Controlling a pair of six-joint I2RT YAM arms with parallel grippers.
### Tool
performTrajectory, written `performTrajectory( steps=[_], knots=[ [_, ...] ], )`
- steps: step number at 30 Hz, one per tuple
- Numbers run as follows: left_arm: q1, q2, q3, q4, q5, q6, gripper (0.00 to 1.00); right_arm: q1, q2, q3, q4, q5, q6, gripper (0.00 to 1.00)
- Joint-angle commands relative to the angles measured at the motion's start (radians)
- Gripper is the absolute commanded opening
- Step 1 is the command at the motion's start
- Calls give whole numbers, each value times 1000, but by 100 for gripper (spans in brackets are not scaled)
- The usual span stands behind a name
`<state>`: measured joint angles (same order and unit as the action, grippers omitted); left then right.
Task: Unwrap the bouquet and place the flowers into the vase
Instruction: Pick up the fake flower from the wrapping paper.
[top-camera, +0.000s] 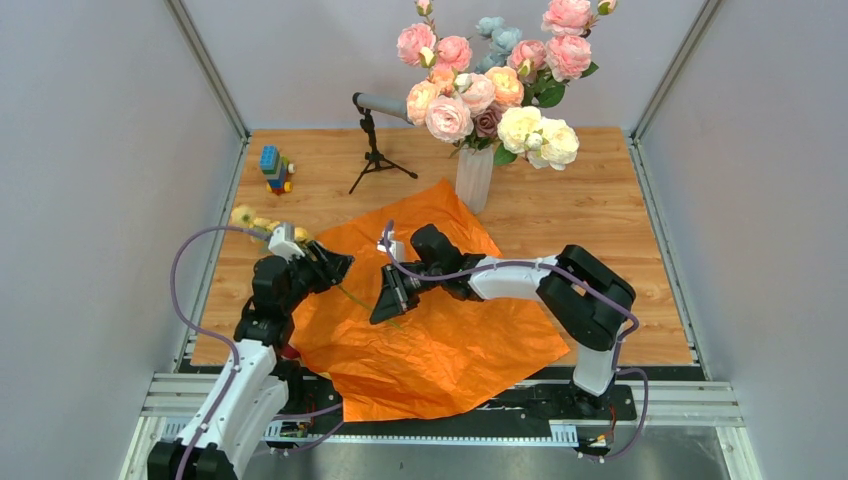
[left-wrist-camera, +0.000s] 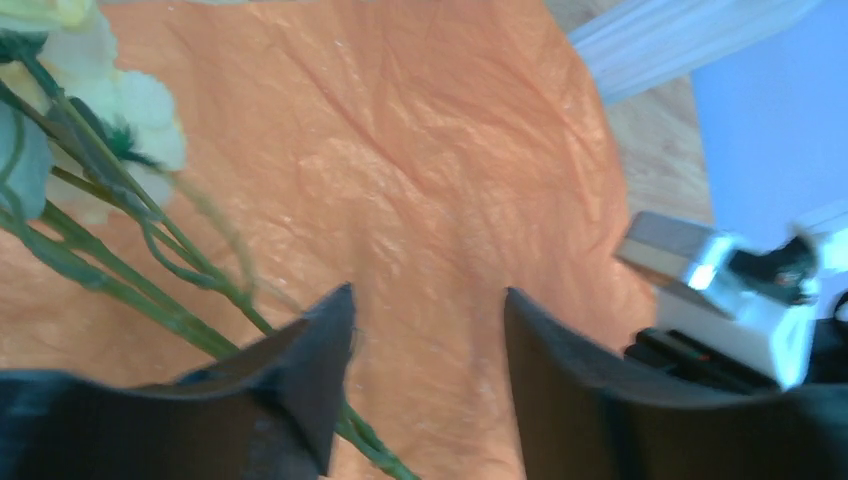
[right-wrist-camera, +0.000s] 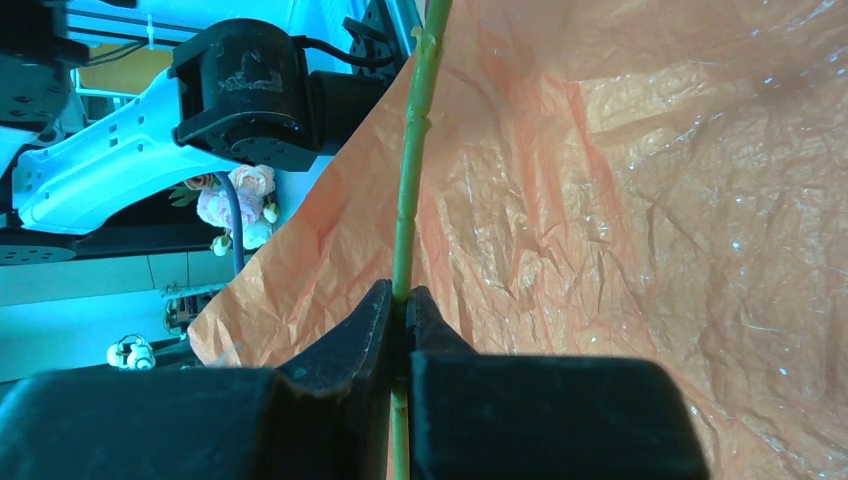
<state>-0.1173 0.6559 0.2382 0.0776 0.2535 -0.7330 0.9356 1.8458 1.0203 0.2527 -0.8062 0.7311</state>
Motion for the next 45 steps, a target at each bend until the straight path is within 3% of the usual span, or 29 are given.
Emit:
performTrajectory(
  steps=[1, 6, 14, 17, 21, 23, 24, 26, 32, 35, 37, 40, 45],
  knots=[
    [4, -48, 119, -122, 23, 63, 74, 6, -56, 42, 134, 7, 6, 0],
    [3, -154, 246, -238, 36, 76, 90, 6, -139, -1, 205, 109, 8, 0],
    [5, -223, 362, -401, 38, 1, 99, 6, -321, -83, 264, 276, -67, 0],
    [5, -226, 332, -304, 120, -86, 100, 6, -365, -96, 259, 286, -107, 0],
    [4, -205, 268, 40, 316, -220, 100, 14, -396, -113, 273, 276, -138, 0],
    [4, -202, 281, 59, 338, -207, 97, 23, -405, -123, 290, 271, -146, 0],
    [4, -201, 292, 36, 339, -179, 95, 29, -410, -127, 298, 271, -152, 0],
    [4, -195, 314, -2, 342, -146, 82, 41, -417, -125, 296, 275, -167, 0],
    [3, -187, 302, 31, 382, -143, 22, 57, -427, -105, 239, 297, -205, 0],
    [3, -198, 307, 10, 388, -79, 0, 56, -470, -83, 129, 367, -268, 33],
    [4, -202, 313, -8, 395, -29, 0, 55, -508, -67, 56, 412, -312, 54],
    [1, -202, 317, 2, 433, 14, 0, 56, -555, -36, -5, 466, -364, 72],
    [-36, -193, 304, 64, 531, 52, 0, 47, -534, 121, -127, 513, -417, 85]
  ],
)
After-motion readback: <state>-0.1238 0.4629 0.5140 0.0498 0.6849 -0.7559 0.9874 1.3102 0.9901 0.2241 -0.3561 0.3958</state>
